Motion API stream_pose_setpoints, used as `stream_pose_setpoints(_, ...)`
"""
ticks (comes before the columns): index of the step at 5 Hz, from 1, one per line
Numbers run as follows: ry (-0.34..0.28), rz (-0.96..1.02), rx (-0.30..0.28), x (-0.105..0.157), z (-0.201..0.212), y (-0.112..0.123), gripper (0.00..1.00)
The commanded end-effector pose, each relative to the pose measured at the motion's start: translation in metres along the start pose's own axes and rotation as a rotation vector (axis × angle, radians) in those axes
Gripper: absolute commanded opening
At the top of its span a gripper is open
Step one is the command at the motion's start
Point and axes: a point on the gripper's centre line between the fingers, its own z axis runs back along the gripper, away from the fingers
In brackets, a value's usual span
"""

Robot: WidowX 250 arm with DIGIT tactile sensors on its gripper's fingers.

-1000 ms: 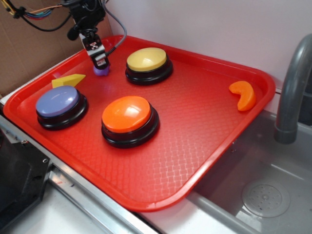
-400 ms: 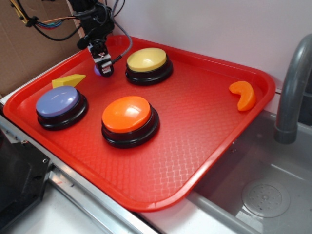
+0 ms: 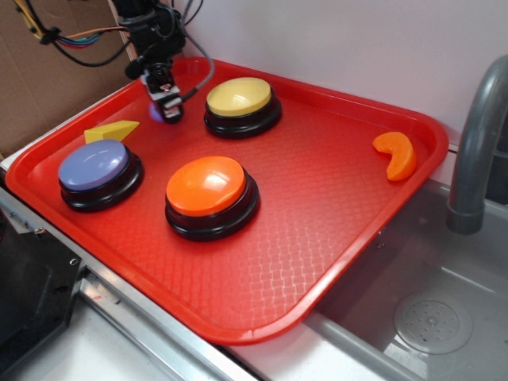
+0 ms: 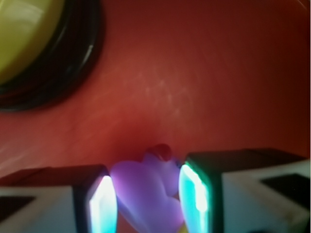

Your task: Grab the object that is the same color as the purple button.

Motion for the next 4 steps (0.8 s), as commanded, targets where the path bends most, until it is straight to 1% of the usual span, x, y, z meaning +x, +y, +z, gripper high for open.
stream_pose_setpoints(1,0.027,0.271,0.079,-0.004,0.077,-0.034,0.00)
stream_pose_setpoints(2,0.015,0.286,0.059,-0.004,0.092,-0.065,0.00)
stream_pose_setpoints(3,0.024,0.311,0.022,-0.003,0.088,-0.087,0.00)
stream_pose_setpoints(4,0.024,0.334,0.061,0.000,0.079,-0.095,0.00)
